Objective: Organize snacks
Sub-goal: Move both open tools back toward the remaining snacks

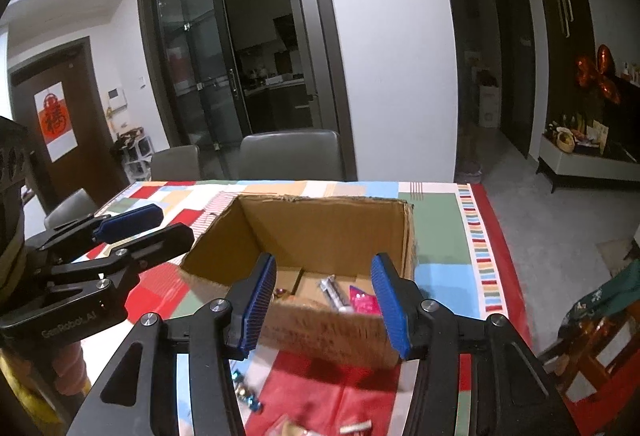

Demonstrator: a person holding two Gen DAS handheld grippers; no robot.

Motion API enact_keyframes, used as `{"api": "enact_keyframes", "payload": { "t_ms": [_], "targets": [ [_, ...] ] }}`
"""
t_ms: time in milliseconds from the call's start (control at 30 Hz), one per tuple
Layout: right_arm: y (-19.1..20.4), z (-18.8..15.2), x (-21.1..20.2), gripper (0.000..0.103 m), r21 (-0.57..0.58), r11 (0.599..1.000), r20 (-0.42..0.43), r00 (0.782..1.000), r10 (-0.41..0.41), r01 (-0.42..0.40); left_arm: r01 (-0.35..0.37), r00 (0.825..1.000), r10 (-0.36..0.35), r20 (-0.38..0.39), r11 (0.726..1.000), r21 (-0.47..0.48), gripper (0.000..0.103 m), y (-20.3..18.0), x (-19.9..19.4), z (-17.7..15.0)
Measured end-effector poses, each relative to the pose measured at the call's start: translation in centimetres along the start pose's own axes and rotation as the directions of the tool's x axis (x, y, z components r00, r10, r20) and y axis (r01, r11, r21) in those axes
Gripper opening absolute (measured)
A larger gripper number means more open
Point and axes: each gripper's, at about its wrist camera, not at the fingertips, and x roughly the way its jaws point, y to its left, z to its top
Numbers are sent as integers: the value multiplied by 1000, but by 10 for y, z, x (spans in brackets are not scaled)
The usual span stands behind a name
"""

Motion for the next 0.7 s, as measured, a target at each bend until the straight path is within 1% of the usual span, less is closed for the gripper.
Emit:
{"api": "enact_keyframes", "payload": {
  "t_ms": [167,433,600,700],
  "targets": [
    [1,-12,-19,51,-11,1000,11,1000,-8,8,10,1000,-10,17,1000,14,50,-10,-19,-11],
    [4,-30,-43,51,-8,999,15,999,-37,37,28,1000,-28,13,999,17,50,-18,-37,-29],
    [5,-45,-48,51,-9,999,1,999,-48,48,41,999,-41,-16,999,12,50,-21,-39,-45],
    [3,-55,-49,51,-6,999,-16,999,-51,51,65,997,-64,-42,998,3,50,-22,-36,-57]
  ]
}}
